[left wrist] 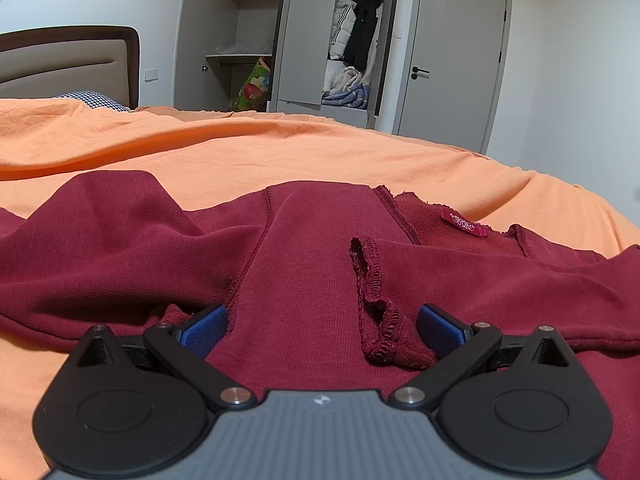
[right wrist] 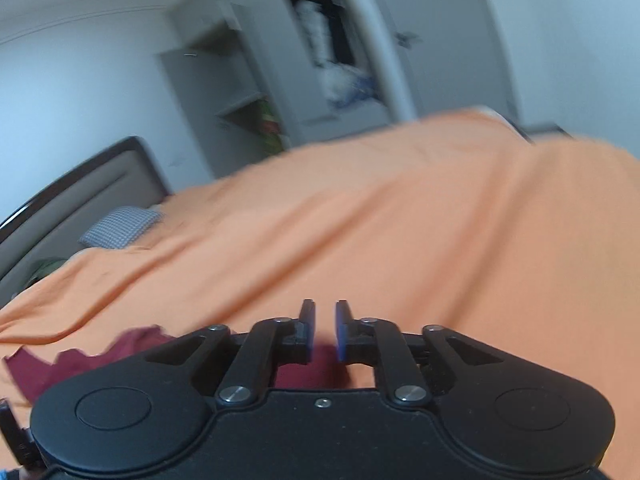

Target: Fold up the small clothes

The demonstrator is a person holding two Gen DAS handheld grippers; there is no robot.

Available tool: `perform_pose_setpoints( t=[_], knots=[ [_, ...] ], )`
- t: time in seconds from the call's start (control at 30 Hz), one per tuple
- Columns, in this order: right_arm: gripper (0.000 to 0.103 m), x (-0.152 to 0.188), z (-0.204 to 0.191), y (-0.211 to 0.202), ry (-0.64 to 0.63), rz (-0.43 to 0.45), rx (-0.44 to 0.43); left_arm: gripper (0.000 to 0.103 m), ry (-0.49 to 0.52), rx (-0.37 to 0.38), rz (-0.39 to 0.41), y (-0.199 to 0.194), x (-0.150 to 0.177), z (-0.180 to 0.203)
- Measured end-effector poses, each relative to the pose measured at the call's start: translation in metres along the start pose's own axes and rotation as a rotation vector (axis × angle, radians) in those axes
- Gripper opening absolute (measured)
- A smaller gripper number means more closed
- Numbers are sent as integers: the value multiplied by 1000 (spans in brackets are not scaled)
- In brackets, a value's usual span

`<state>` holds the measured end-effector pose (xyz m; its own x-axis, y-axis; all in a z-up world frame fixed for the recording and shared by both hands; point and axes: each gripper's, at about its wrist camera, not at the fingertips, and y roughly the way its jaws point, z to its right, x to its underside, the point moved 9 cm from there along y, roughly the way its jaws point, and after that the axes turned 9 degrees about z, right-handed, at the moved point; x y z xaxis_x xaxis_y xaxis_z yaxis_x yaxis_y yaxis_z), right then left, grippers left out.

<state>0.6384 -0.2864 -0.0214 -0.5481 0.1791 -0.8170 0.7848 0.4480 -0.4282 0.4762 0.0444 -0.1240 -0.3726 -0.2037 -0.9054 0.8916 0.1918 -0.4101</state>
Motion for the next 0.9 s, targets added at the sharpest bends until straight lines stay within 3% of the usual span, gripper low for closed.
perform_pose_setpoints(
  t=[0.03, 0.1, 0.17, 0.27, 0.33, 0.37, 0.4, 0.43, 0.63, 0.83, 0.9],
  knots=[
    [30, 8, 9, -4, 48, -7, 18, 103, 0, 0, 0, 0, 0, 0],
    [65, 26, 21, -12, 112, -20, 39, 103, 0, 0, 0, 0, 0, 0],
    [75, 49, 20, -18, 129, -39, 37, 103, 0, 0, 0, 0, 0, 0],
    [78, 85, 7, -24, 170, -89, -4, 103, 0, 0, -4, 0, -1, 0],
    [76, 109, -2, -23, 179, -138, 9, 102, -4, 4, -13, 0, -3, 0],
    [62, 118, -6, -21, 163, -154, 30, 102, -6, 6, -20, -1, -5, -1],
    [24, 122, -11, -23, 141, -158, 30, 102, -8, 10, -27, -2, -8, -1],
    [12, 122, -17, -25, 136, -160, 20, 102, -7, 13, -33, -3, -10, -1],
    [7, 91, -40, -69, 123, -130, 77, 102, 6, 25, -36, -4, -7, 1],
    [8, 144, -5, -77, 279, -247, 150, 102, -10, 38, -29, -3, -5, -2],
    [23, 145, -3, -82, 287, -210, 131, 102, -4, 34, -27, -2, -4, -1]
  ],
)
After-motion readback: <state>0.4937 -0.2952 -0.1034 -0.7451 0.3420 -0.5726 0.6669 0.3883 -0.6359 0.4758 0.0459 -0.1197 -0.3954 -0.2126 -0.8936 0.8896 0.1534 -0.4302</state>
